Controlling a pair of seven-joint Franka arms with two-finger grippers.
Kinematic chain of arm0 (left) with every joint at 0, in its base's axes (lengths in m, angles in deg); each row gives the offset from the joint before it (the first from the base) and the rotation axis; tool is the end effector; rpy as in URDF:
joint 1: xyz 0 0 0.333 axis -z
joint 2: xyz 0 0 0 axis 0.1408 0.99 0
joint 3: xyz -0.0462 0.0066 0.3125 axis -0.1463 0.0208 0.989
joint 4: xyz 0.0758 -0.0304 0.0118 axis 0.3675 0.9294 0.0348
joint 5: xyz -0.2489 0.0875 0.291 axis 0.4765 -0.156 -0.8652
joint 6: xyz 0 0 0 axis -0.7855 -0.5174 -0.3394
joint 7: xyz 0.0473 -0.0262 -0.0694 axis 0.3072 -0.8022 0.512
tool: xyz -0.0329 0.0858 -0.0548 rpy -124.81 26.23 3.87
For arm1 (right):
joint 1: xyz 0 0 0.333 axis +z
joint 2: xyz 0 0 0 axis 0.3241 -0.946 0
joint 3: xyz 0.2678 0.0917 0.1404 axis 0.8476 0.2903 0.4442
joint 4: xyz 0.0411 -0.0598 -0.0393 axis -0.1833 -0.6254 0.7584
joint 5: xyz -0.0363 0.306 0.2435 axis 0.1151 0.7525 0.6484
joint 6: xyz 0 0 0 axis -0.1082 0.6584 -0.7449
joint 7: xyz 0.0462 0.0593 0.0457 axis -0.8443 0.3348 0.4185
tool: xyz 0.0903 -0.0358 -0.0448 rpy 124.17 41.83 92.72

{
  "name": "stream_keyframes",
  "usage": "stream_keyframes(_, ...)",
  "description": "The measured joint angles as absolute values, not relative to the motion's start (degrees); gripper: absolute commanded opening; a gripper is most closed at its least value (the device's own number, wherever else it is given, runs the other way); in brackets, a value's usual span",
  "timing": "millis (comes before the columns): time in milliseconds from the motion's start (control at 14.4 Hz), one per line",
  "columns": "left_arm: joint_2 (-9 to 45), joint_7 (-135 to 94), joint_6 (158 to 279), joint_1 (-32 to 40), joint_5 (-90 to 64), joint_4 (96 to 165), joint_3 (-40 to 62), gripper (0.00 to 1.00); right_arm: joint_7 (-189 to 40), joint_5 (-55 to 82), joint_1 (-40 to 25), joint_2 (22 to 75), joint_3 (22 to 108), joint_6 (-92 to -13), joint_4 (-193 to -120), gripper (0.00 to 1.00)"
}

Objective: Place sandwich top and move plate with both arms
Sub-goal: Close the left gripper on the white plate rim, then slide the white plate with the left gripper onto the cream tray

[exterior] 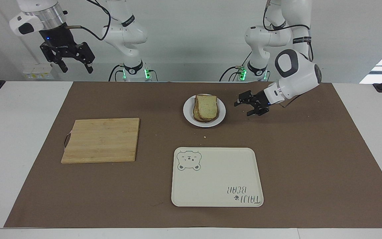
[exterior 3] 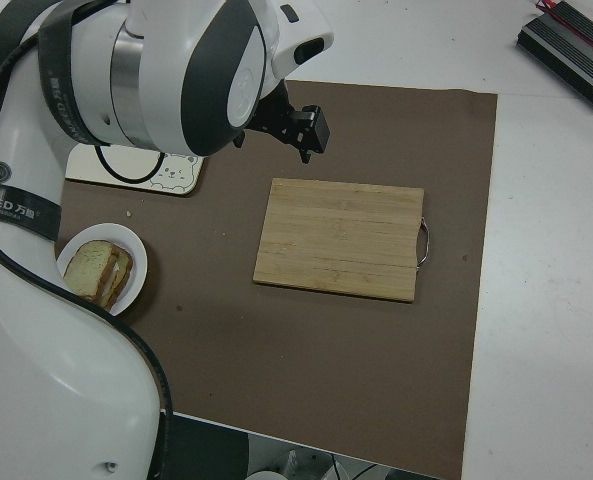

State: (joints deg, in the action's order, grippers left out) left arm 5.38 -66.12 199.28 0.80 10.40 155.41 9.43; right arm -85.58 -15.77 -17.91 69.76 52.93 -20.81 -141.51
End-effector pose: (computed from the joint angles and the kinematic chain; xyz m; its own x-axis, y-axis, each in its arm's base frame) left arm 0.4659 -0.1475 0.3569 0.9707 -0.2402 0.0099 -0.1876 -0.7308 0.6563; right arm 0.5107 -0.0357 0.6853 0.9907 -0.1263 0.0510 -0.1247 -0.9917 -0.0318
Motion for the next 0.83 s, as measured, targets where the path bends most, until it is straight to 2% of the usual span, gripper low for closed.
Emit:
stream_keyframes(277, 5.5, -74.2, 203.3, 2.4, 17.9, 162.8, 9.5, 1.0, -85.6, -17.8, -17.8, 69.8, 53.6, -20.8, -141.5, 1.0)
stream_keyframes(554, 5.5, -75.3, 208.6, 8.0, 22.9, 165.8, 9.4, 1.0, -85.6, -17.6, -17.7, 69.8, 54.0, -20.5, -141.5, 1.0)
stream_keyframes(624, 5.5, -75.4, 209.8, 9.5, 24.9, 166.4, 9.4, 0.96, -85.6, -17.6, -17.7, 69.8, 54.1, -20.0, -141.5, 1.0)
stream_keyframes(832, 6.5, -78.3, 211.7, 11.8, 30.0, 167.8, 9.4, 0.74, -85.6, -17.6, -17.7, 69.8, 54.2, -19.3, -141.5, 1.0)
